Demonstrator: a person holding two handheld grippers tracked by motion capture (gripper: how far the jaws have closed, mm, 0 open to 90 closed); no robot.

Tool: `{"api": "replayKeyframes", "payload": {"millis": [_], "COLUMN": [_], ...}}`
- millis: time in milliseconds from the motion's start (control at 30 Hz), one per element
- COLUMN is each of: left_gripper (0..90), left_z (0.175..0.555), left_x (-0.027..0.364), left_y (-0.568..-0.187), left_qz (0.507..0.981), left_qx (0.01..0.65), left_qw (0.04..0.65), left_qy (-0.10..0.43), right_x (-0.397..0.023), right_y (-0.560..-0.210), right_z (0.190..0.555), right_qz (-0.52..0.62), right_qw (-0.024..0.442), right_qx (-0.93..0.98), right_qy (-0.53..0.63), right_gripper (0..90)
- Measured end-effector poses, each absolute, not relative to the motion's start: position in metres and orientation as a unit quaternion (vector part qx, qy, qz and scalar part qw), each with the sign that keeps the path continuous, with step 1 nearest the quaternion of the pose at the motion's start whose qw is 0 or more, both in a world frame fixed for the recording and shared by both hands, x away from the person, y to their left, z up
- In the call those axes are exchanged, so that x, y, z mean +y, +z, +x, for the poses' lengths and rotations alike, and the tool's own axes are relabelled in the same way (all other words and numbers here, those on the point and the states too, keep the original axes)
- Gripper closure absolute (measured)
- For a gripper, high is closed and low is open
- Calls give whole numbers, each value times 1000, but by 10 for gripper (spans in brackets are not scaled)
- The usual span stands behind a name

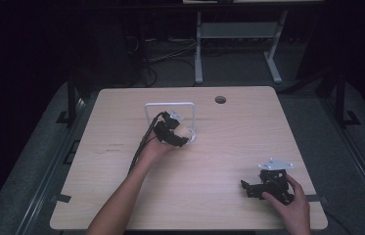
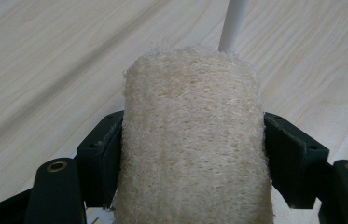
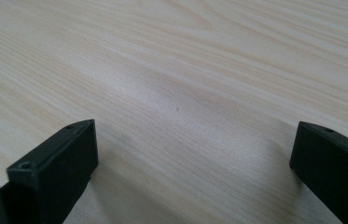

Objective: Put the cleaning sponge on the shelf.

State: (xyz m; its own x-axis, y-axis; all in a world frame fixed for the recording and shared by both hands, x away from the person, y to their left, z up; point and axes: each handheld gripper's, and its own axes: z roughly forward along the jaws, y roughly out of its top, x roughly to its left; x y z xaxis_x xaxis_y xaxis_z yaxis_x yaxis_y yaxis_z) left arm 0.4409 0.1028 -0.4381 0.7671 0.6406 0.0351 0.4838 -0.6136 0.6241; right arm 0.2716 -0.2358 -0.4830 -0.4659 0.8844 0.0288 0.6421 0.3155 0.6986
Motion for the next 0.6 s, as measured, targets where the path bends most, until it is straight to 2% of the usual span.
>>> {"api": "replayKeyframes", "payload": {"millis": [600], "left_gripper": [265], "left_z": [442], "left_x": [100], "left_y": [-443], "left_qz": [892], "left_qx": [316], "left_qw": [298], "left_qy": [129], "right_x": [-236], "right_y": [-483], "right_z": [272], "right_qz": [483], "right_qw": [184], "right_qx": [790], "right_qy": [330], "right_gripper": [7]}}
